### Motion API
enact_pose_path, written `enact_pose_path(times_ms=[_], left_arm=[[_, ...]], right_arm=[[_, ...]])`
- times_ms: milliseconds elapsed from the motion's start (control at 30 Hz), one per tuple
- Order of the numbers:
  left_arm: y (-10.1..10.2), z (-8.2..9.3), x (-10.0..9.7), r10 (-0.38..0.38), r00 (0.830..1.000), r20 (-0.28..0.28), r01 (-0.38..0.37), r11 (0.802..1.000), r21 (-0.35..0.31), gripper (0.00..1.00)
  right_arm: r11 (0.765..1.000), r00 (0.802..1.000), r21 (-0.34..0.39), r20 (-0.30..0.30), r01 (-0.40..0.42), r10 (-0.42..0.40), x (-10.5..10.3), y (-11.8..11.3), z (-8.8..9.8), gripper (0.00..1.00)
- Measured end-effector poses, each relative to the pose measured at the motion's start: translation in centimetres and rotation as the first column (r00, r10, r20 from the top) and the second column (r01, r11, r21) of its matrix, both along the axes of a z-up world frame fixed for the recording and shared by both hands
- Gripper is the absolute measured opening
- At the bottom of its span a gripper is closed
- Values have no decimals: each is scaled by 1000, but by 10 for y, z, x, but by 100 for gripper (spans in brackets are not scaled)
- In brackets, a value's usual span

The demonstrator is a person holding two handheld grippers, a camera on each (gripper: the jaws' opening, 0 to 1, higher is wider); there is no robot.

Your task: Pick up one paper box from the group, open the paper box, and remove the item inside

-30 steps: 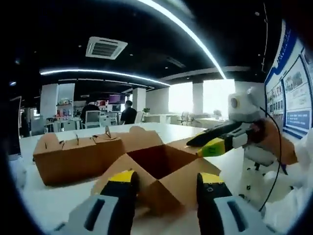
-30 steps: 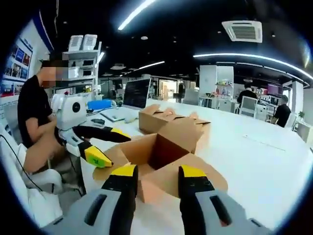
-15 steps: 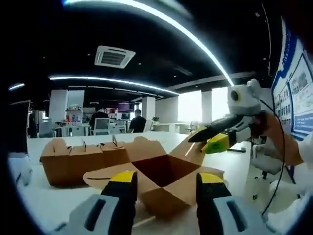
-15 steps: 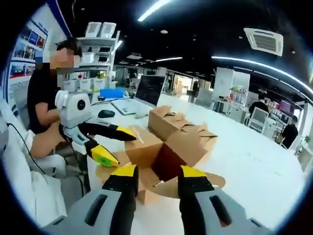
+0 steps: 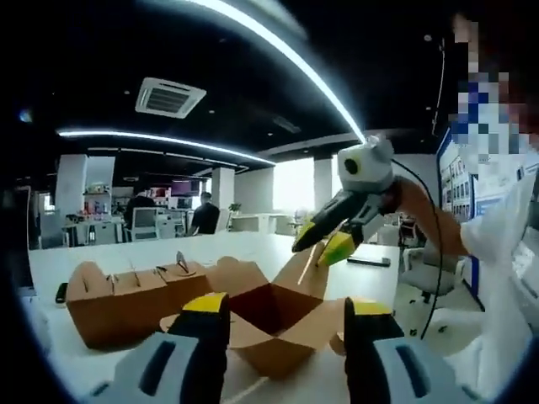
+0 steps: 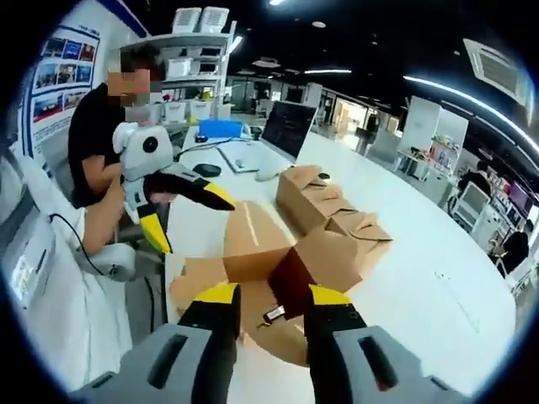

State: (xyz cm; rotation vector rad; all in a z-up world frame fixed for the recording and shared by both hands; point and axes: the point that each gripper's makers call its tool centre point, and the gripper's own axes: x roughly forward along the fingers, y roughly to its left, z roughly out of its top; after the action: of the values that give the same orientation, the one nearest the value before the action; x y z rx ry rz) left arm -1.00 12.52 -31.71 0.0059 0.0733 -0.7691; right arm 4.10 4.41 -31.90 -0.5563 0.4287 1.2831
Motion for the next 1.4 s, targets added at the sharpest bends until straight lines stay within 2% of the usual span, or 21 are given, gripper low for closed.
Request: enact_pose_path(times_ms=[167,367,400,467,500,600,700,733,833,933,1000,1100,1200,1300,1333,1400], left_arm=[[10,2,-5,3,1000,1,-3,1000,1,56],[8,-5,2,-1,1000,-16,1,1000,2,55],[8,-6,2,-7,1000,-20,7,1000,-9,55],[8,-5,4,-15,999,-40,12,998,-68,55],[11,-5,5,-12,999,-39,10,998,-66,54],[17,-7,7,14,999,-41,-16,998,-58,54],[20,-2,5,21,999,-31,-23,997,-74,54],[20,2,4,13,1000,-28,-15,995,-102,54],[22,8,4,15,1000,-21,-17,992,-125,53],[21,9,4,18,1000,-19,-20,991,-129,53],[19,7,4,13,1000,-19,-16,992,-127,52],[14,4,4,6,1000,-23,-9,993,-116,52],[10,1,5,-3,1000,-27,0,993,-116,52],[6,-1,5,-16,999,-32,13,994,-111,52],[6,-2,5,-16,999,-34,13,994,-109,52],[6,-4,6,-15,999,-37,11,994,-106,52]], right_arm=[[993,999,-115,-17,-31,29,6,1,-15,30],[959,995,-276,-89,-58,35,16,15,-38,26],[951,993,-304,-113,-58,24,16,18,-43,24],[930,977,-366,-202,-13,-65,14,21,-54,19],[922,969,-387,-232,-8,-89,12,24,-59,17],[891,959,-454,-252,-2,-127,9,26,-73,17],[850,934,-527,-294,20,-204,6,23,-87,18],[842,928,-538,-295,35,-227,9,22,-90,18],[813,920,-577,-274,77,-282,19,20,-98,20],[797,920,-599,-261,85,-294,27,19,-106,22],[783,906,-614,-270,99,-327,29,18,-115,22],[748,909,-656,-241,106,-340,33,10,-126,22],[723,894,-680,-240,125,-380,35,7,-135,21],[714,882,-687,-245,136,-404,38,6,-143,20],[715,883,-689,-253,122,-395,38,7,-141,19],[706,868,-694,-255,142,-425,40,6,-142,18]])
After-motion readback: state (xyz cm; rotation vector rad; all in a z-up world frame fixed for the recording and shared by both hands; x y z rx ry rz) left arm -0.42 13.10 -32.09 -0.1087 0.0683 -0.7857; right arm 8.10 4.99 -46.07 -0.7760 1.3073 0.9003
